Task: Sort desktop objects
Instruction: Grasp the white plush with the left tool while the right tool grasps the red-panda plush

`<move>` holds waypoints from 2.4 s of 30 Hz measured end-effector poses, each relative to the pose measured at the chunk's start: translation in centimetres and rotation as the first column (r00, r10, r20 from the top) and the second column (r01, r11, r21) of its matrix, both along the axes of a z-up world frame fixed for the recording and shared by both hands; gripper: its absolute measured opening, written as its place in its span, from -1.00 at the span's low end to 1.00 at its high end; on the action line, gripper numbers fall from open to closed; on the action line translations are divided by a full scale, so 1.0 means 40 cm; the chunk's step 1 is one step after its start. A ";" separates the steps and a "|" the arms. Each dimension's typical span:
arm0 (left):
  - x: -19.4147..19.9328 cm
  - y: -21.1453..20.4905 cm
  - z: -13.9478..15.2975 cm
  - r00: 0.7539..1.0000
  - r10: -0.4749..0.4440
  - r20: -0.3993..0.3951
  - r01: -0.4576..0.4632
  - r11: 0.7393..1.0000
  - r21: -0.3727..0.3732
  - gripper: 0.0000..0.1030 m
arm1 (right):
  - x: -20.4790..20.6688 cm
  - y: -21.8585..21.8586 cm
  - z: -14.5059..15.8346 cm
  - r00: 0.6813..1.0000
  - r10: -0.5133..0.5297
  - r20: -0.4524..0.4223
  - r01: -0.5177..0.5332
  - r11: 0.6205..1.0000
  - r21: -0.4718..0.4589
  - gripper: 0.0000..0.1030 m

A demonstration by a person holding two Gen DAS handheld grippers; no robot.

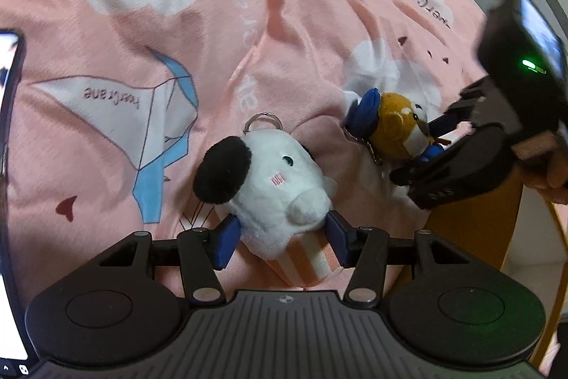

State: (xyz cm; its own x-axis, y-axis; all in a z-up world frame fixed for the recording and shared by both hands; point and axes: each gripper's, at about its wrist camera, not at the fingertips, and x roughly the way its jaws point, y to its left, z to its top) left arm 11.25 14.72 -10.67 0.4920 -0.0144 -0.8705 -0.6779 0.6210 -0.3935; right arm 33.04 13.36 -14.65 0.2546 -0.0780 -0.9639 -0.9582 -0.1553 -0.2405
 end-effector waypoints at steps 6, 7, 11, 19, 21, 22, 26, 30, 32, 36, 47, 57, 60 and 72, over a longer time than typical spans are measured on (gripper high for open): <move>-0.006 0.001 0.012 0.998 -0.059 0.034 0.058 0.998 0.041 0.06 | 0.002 -0.007 0.049 0.991 -0.136 -0.015 0.137 0.988 0.070 -0.14; -0.008 0.002 0.017 0.997 -0.074 0.036 0.073 0.996 0.045 0.01 | 0.000 -0.010 0.064 0.981 -0.189 -0.034 0.191 0.978 0.081 -0.14; -0.026 0.014 0.037 0.990 -0.138 0.041 0.136 0.989 0.060 -0.21 | -0.036 -0.027 0.110 0.934 -0.326 -0.143 0.343 0.932 0.115 -0.17; -0.032 0.034 0.038 0.978 -0.206 0.014 0.206 0.977 0.049 -0.37 | -0.079 -0.067 0.098 0.861 -0.449 -0.240 0.484 0.868 0.114 -0.10; -0.032 0.034 0.034 0.979 -0.203 0.022 0.202 0.978 0.041 -0.37 | -0.066 -0.084 0.112 0.845 -0.461 -0.270 0.506 0.852 0.130 0.07; -0.036 0.036 0.034 0.980 -0.196 0.028 0.195 0.980 0.034 -0.36 | -0.055 -0.094 0.123 0.829 -0.477 -0.292 0.529 0.838 0.135 0.17; -0.055 0.053 0.033 0.988 -0.146 0.049 0.147 0.989 -0.010 -0.04 | -0.041 -0.137 0.190 0.776 -0.512 -0.367 0.597 0.784 0.170 0.18; -0.060 0.049 0.036 0.988 -0.143 0.057 0.144 0.990 -0.014 0.03 | -0.102 -0.131 0.225 0.821 -0.467 -0.329 0.549 0.804 0.229 -0.09; -0.051 0.045 0.028 0.989 -0.138 0.049 0.139 0.990 -0.030 0.05 | -0.112 -0.118 0.219 0.842 -0.443 -0.310 0.515 0.829 0.216 -0.18; -0.041 0.047 0.010 0.995 -0.090 0.037 0.092 0.994 -0.058 0.08 | -0.115 -0.110 0.165 0.908 -0.355 -0.221 0.397 0.898 0.189 -0.29; -0.013 0.046 -0.018 0.999 -0.051 0.005 0.051 0.998 -0.049 0.30 | -0.080 -0.101 0.073 0.883 -0.349 -0.315 0.413 0.896 0.164 -0.29; -0.044 0.069 -0.007 0.998 -0.067 0.003 0.068 0.997 -0.028 0.30 | -0.069 -0.142 0.054 0.808 -0.369 -0.460 0.498 0.845 0.197 -0.22; -0.034 0.070 -0.019 0.999 -0.051 0.005 0.051 0.997 -0.059 0.33 | -0.079 -0.148 0.055 0.818 -0.369 -0.442 0.496 0.841 0.216 -0.19; -0.022 0.054 -0.031 1.000 -0.029 -0.005 0.029 0.998 -0.054 0.37 | -0.105 -0.149 0.041 0.820 -0.451 -0.353 0.541 0.812 0.220 -0.06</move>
State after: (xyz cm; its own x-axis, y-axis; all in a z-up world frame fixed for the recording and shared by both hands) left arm 10.37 16.89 -11.93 0.4861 -0.0753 -0.8707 -0.6622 0.6183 -0.4232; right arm 28.86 7.41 -13.02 -0.0139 0.1792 -0.9837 -0.9146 0.3954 0.0849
